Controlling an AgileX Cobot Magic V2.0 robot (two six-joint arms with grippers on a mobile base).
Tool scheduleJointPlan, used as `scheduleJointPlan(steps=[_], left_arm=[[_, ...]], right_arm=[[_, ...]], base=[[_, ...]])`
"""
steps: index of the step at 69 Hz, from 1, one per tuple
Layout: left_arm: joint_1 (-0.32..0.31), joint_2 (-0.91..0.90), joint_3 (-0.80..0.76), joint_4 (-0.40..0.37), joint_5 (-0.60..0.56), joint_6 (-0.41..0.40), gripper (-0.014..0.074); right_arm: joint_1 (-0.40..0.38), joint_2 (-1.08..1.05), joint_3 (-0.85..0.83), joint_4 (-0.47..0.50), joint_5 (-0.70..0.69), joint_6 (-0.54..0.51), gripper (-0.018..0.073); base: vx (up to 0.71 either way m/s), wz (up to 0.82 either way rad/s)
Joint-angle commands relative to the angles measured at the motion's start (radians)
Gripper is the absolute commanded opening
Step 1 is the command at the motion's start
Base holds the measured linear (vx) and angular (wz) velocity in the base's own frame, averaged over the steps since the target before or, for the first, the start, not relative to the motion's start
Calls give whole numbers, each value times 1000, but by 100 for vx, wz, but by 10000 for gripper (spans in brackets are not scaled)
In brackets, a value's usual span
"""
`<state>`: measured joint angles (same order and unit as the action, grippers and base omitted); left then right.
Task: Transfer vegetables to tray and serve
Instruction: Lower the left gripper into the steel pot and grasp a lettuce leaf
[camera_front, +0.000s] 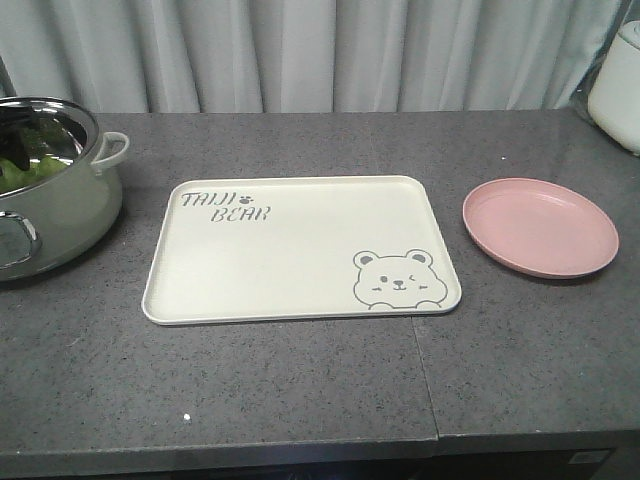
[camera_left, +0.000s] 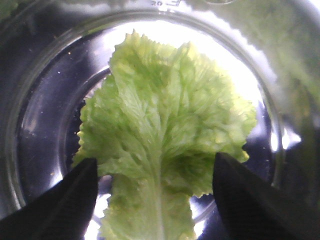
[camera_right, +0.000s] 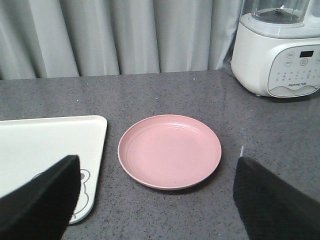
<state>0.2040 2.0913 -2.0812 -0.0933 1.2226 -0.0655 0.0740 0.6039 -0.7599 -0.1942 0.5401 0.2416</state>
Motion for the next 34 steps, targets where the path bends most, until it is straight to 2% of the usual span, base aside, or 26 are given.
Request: scheduleJointPlan(steps=[1, 34], left_arm=[[1, -43, -34, -16, -40, 5, 482], [0, 27, -33, -15, -20, 9, 482]], right_arm=[[-3, 8, -33, -9, -67, -7, 594], [-3, 8, -33, -9, -67, -7, 594]], base=[[0, 0], [0, 0]])
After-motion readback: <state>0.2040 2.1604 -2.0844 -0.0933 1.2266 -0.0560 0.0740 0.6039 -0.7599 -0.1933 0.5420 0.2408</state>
